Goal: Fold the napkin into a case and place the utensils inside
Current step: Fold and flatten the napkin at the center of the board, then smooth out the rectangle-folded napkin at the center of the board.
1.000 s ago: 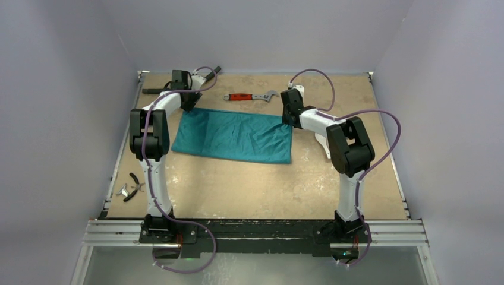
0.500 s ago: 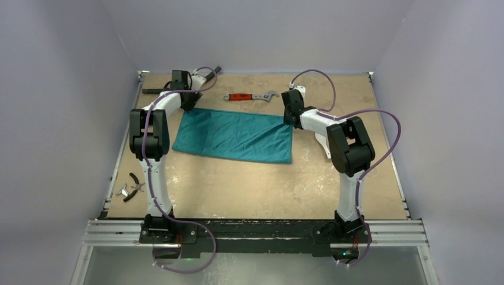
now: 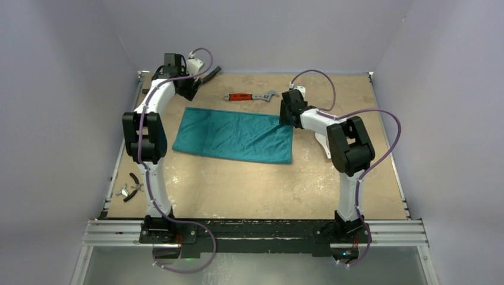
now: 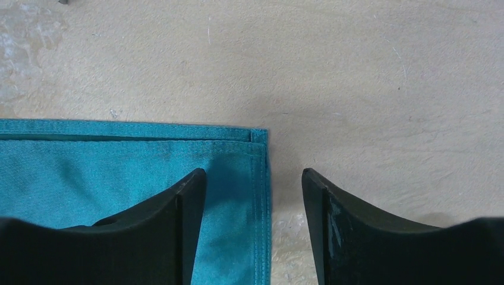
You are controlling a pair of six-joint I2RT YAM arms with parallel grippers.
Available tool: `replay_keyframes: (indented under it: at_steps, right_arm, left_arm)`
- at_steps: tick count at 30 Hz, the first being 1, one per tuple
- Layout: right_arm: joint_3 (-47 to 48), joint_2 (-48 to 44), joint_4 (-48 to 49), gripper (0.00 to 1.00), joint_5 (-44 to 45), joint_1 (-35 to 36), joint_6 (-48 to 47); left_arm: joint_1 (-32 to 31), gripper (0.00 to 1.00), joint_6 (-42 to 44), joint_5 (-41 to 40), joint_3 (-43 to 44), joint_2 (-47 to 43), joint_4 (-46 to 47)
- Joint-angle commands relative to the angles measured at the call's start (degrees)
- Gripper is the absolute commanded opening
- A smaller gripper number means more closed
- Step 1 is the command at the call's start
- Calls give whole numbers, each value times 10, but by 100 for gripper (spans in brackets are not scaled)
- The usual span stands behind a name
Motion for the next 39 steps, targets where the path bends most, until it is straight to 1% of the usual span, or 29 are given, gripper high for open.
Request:
replay_keyframes:
  at_steps: [1,3,4,6,7,8,11,13,15,17,19,21,26,28,29,30,32,34,36,39]
  right_arm:
    - [33,-51,-26,64,19,-1,6]
    - [26,-77,-21,62,14,-1,14]
    - [16,-93,-15,57,-7,0,19]
    - [-23,-118,19,52,-89,4,30]
    - [-41,-125,28,47,-146,7,38]
    - [-59,-125,36,43,-181,11,47]
    - [-98,-122,65,31,-264,20,56]
    - [-124,-122,67,26,-309,20,54]
    - [-145,-118,61,22,-326,14,61]
    - [-163,-114,56,18,-319,2,61]
    - [-181,-109,61,18,-310,-7,60]
    - [-193,-97,68,20,-309,-17,56]
    - [-191,-91,64,36,-321,-31,28]
    - [-188,-111,59,51,-332,-31,23]
    - [-184,-119,54,56,-342,-31,18]
    - [-180,-126,51,59,-343,-31,14]
    - [-177,-146,46,62,-351,-31,14]
    - [-183,-171,36,64,-365,-31,16]
    - [-196,-200,25,64,-389,-31,22]
    - [-233,-240,15,60,-411,-31,28]
  left_arm:
    - [-1,73,-3,83,-13,-64,-69]
    - [-4,69,12,94,-56,-75,-74]
    - [-6,67,18,97,-78,-78,-75]
    - [-6,65,20,96,-125,-84,-62]
    - [-6,65,20,91,-143,-85,-51]
    - [-7,64,19,85,-158,-85,-41]
    - [-7,61,29,65,-180,-80,-20]
    - [-7,58,35,53,-189,-75,-6]
    - [-6,57,36,42,-186,-68,-3]
    - [-6,56,36,30,-187,-62,5]
    - [-6,55,38,20,-200,-60,21]
    - [-6,54,39,16,-211,-58,28]
    - [-6,54,38,19,-235,-61,37]
    - [-6,54,38,22,-241,-66,39]
    - [-6,54,36,22,-242,-68,39]
    - [-6,54,35,22,-242,-70,39]
    - [-6,55,29,25,-239,-76,39]
    - [-6,59,20,28,-230,-86,36]
    - [-6,62,14,35,-215,-99,27]
    - [-5,65,11,59,-195,-121,-4]
